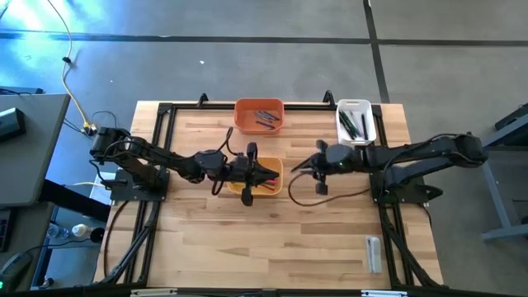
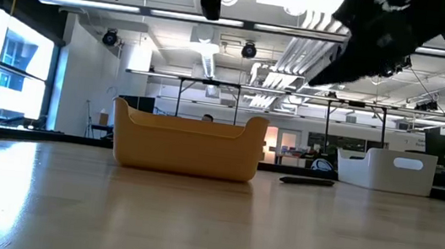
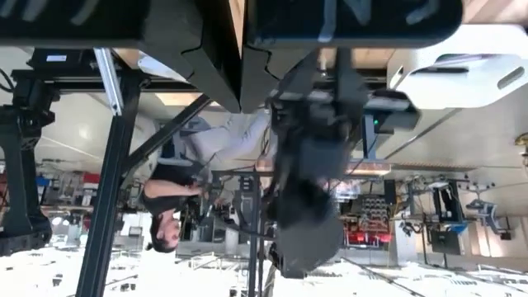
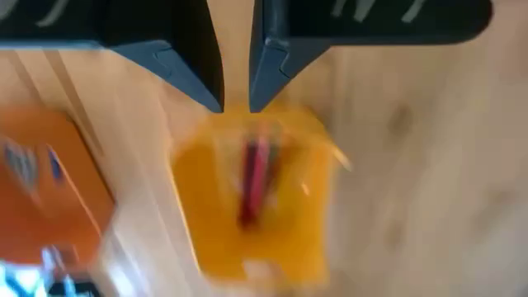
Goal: Sort crayons/erasers/pens/pencils in bins
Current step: Put the black pen into the white bin
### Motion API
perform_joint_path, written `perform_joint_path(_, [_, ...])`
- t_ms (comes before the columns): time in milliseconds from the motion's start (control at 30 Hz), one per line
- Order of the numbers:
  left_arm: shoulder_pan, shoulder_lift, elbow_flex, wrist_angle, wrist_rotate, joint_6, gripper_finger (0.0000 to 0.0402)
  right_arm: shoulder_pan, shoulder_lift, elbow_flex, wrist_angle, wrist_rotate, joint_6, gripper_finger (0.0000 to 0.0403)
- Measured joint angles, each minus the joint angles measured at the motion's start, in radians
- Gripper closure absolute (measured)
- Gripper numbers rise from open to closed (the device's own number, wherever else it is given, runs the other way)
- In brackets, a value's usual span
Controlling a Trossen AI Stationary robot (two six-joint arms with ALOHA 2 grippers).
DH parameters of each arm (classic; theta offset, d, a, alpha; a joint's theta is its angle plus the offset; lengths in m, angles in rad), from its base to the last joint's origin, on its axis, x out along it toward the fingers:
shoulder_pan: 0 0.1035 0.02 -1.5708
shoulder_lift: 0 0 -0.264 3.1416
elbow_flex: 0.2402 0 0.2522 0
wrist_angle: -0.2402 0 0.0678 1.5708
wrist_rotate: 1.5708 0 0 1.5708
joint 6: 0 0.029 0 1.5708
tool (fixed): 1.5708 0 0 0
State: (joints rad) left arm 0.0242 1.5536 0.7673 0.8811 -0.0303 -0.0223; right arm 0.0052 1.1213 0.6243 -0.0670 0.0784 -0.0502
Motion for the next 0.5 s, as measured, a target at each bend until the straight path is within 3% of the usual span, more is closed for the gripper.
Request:
perform_joint_path(333, [0.033,-0.024,-0.002,-0.017,-0.001,0.01,0.0401,-0.263,0.183,0.016,-0.242,-0.106,-0.24,0.0349])
perform_joint_path(500, [0.046,-0.029,-0.002,-0.048,-0.005,0.009,0.0401,-0.314,0.294,0.081,-0.302,-0.106,-0.317,0.0313])
